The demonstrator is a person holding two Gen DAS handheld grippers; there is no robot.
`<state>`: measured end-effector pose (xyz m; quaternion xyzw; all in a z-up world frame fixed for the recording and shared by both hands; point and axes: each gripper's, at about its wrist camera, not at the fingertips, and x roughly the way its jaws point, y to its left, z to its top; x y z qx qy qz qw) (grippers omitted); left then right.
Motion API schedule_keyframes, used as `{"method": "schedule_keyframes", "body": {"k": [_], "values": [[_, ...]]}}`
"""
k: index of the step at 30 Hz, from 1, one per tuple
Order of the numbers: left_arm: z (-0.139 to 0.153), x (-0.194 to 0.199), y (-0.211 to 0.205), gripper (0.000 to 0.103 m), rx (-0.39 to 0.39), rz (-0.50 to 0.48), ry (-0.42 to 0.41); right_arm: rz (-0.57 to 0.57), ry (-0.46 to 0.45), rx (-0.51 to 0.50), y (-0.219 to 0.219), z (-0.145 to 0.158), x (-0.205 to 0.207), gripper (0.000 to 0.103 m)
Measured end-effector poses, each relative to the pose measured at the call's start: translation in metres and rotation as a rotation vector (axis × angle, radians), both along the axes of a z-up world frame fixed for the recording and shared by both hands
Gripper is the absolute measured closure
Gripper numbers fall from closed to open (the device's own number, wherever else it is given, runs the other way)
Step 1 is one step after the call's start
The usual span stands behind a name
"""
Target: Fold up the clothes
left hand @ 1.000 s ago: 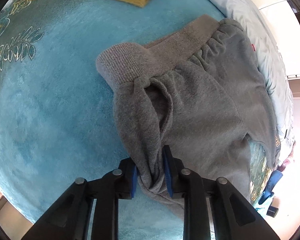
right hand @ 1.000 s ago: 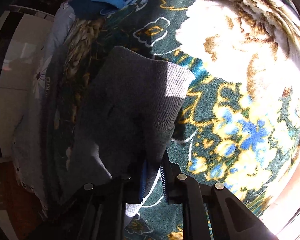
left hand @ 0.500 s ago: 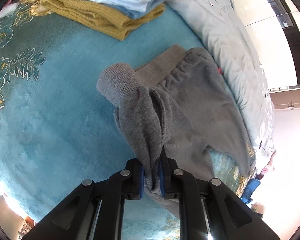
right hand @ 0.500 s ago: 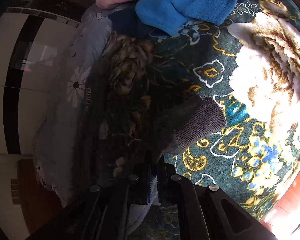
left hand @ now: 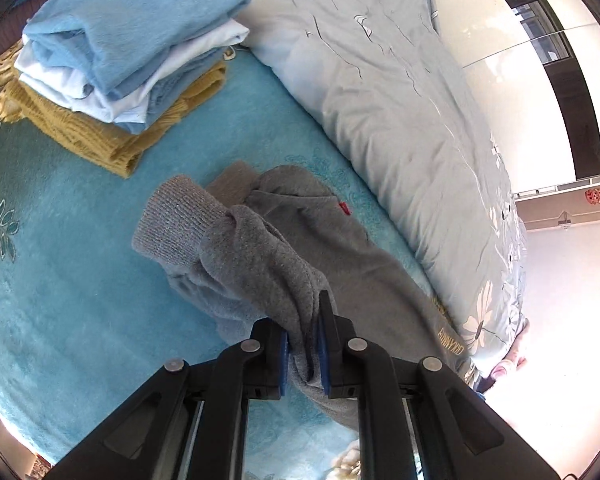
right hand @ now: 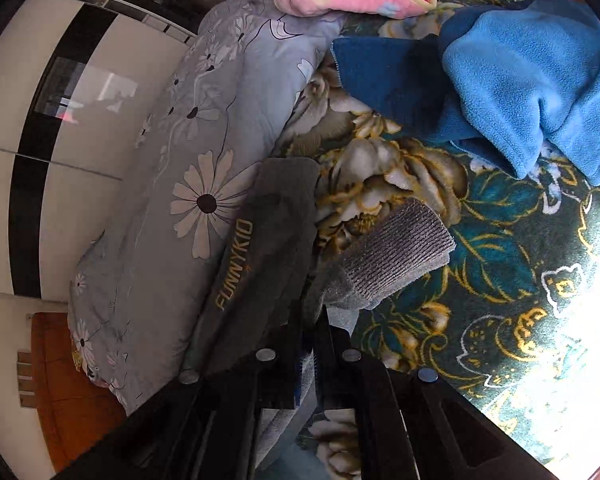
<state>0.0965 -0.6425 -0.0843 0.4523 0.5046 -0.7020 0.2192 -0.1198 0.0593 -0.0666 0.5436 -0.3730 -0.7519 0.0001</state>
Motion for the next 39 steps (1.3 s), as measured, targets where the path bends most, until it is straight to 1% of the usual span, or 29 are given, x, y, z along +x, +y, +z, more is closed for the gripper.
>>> {"method": "schedule_keyframes", "body": {"k": [3, 8, 12, 15, 19, 21, 24, 27, 31, 32, 34, 35, 36, 37, 38, 39], "values": [[-0.004, -0.02, -0.007, 0.09, -0.003, 0.008, -0.01, 0.015, -0.02, 0.017, -0.015, -0.011, -0.039, 0.099], [-0.023, -0.056, -0.021, 0.09, -0.007, 0.036, -0.038, 0.071, -0.041, 0.05, -0.045, -0.027, -0.102, 0.099], [-0.033, -0.075, -0.031, 0.09, -0.033, 0.053, -0.055, 0.128, -0.055, 0.079, -0.073, -0.037, -0.148, 0.099], [-0.044, -0.089, -0.04, 0.09, -0.036, 0.055, -0.078, 0.189, -0.068, 0.111, -0.097, -0.045, -0.18, 0.099], [-0.059, -0.104, -0.047, 0.089, -0.061, 0.044, -0.109, 0.24, -0.09, 0.151, -0.123, -0.061, -0.212, 0.099], [-0.066, -0.112, -0.048, 0.087, -0.084, 0.019, -0.138, 0.278, -0.096, 0.176, -0.134, -0.07, -0.222, 0.099], [-0.074, -0.12, -0.047, 0.087, -0.111, -0.006, -0.152, 0.325, -0.104, 0.222, -0.146, -0.083, -0.231, 0.098], [-0.083, -0.125, -0.048, 0.086, -0.114, -0.015, -0.166, 0.352, -0.115, 0.247, -0.152, -0.095, -0.235, 0.098], [-0.088, -0.127, -0.047, 0.085, -0.104, -0.015, -0.175, 0.356, -0.121, 0.249, -0.153, -0.106, -0.234, 0.095], [-0.086, -0.127, -0.046, 0.083, -0.107, -0.02, -0.173, 0.362, -0.118, 0.254, -0.154, -0.106, -0.233, 0.095], [-0.08, -0.127, -0.04, 0.074, -0.113, -0.041, -0.164, 0.372, -0.109, 0.262, -0.155, -0.103, -0.231, 0.095], [-0.076, -0.127, -0.037, 0.064, -0.114, -0.054, -0.159, 0.372, -0.105, 0.255, -0.154, -0.101, -0.229, 0.094], [-0.072, -0.125, -0.033, 0.059, -0.117, -0.066, -0.153, 0.374, -0.098, 0.25, -0.154, -0.098, -0.226, 0.091], [-0.066, -0.123, -0.029, 0.055, -0.128, -0.074, -0.148, 0.38, -0.085, 0.249, -0.154, -0.093, -0.223, 0.081], [-0.06, -0.121, -0.025, 0.046, -0.142, -0.081, -0.142, 0.385, -0.07, 0.248, -0.153, -0.089, -0.22, 0.073], [-0.054, -0.117, -0.021, 0.042, -0.156, -0.087, -0.134, 0.393, -0.049, 0.245, -0.153, -0.084, -0.216, 0.054]]}}
